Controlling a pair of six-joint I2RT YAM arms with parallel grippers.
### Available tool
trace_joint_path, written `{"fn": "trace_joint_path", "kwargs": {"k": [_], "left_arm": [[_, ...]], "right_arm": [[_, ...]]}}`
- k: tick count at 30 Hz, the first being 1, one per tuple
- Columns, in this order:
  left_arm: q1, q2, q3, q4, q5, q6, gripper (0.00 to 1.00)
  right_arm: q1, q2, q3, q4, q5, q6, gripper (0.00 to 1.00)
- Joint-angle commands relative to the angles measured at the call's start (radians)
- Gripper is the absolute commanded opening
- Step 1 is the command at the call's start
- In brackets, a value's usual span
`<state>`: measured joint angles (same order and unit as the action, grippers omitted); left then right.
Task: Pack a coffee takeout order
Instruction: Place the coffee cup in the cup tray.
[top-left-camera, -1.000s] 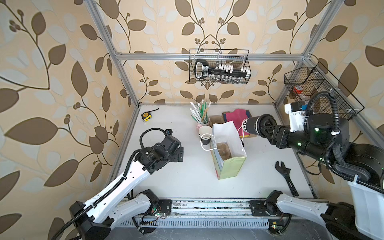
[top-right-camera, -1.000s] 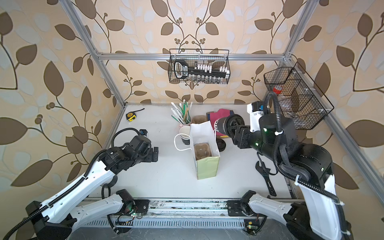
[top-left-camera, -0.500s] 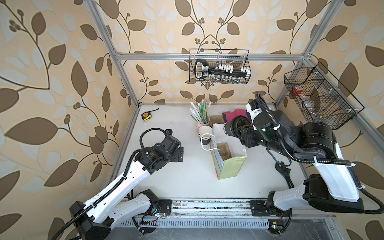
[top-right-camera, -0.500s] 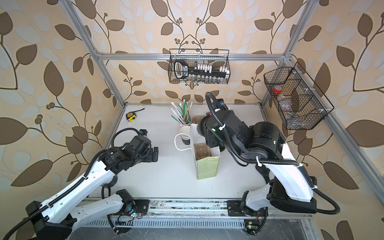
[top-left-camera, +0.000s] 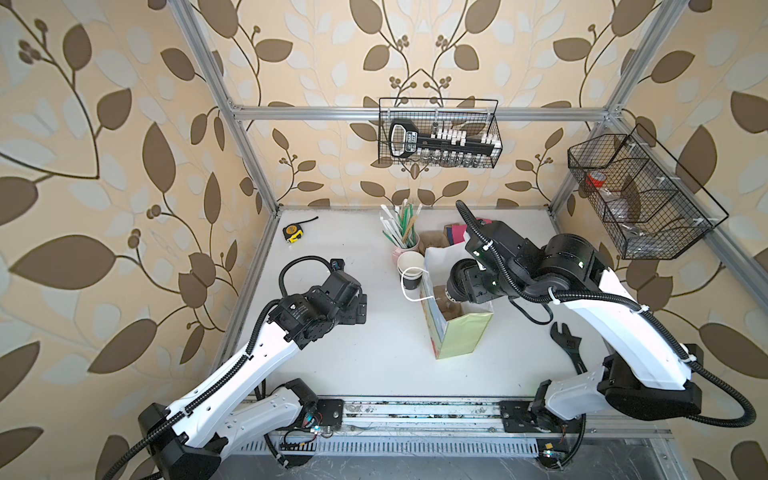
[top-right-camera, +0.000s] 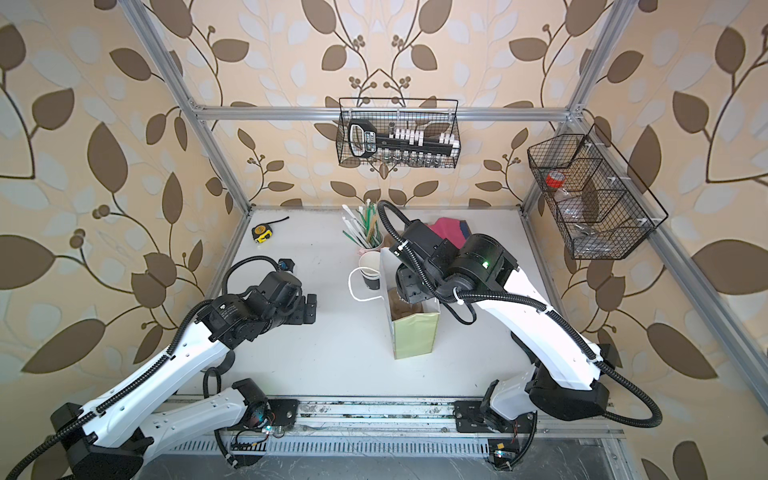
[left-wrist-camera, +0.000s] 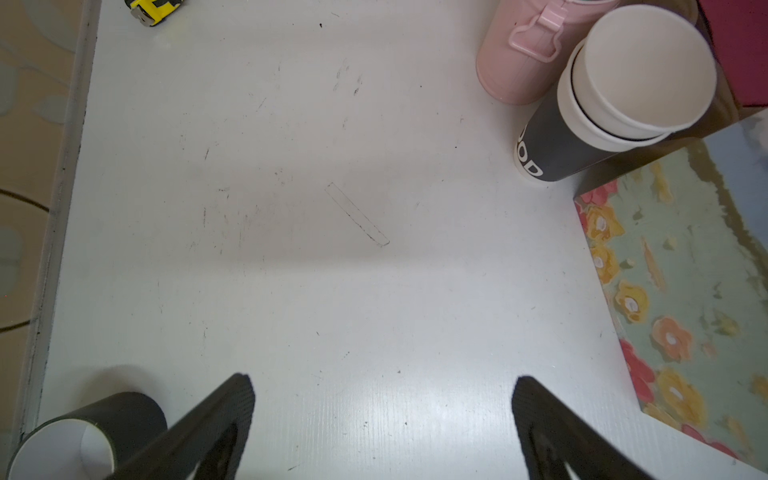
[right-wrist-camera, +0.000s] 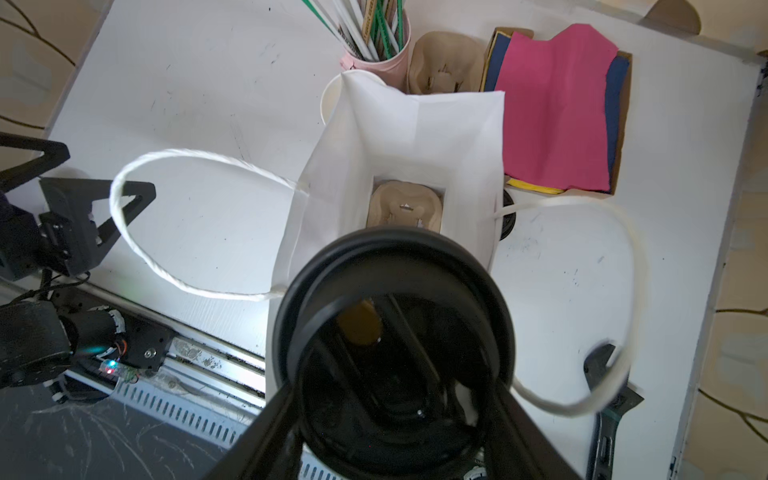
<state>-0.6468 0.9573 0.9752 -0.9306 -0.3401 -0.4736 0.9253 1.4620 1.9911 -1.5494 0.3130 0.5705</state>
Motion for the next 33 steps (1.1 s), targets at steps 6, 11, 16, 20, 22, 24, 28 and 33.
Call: {"fn": "trace_joint_path", "kwargs": {"k": [6,11,16,20,22,24,28,33], "left_arm": [[0.004,-0.005,-0.009,0.006,-0.003,0.015,0.99],[0.003,-0.003,-0.009,0.006,-0.003,0.015,0.99],[0.003,-0.002,-0.009,0.006,-0.002,0.016,0.99],[0.003,0.0,-0.009,0.006,0.001,0.017,0.99],[0.004,0.001,-0.009,0.005,0.001,0.017,0.99],[0.004,0.0,-0.009,0.006,0.002,0.017,0.99],[0.004,0.0,-0.009,0.006,0.001,0.017,0.99],[0.004,0.0,-0.009,0.004,0.001,0.018,0.99]], "right_arm": [[-0.059,0.057,-0.014,-0.029,-0.148,-0.083,0.0],[-0.118,0.09,-0.034,-0.028,-0.165,-0.128,0.0],[-0.134,0.123,-0.039,-0.029,-0.193,-0.144,0.0],[-0.134,0.145,-0.064,-0.029,-0.203,-0.157,0.0],[-0.137,0.15,-0.062,-0.029,-0.207,-0.156,0.0],[-0.143,0.152,-0.07,-0.029,-0.214,-0.162,0.0],[-0.146,0.149,-0.122,-0.029,-0.206,-0.171,0.0],[-0.141,0.135,-0.146,-0.029,-0.197,-0.166,0.0]]}}
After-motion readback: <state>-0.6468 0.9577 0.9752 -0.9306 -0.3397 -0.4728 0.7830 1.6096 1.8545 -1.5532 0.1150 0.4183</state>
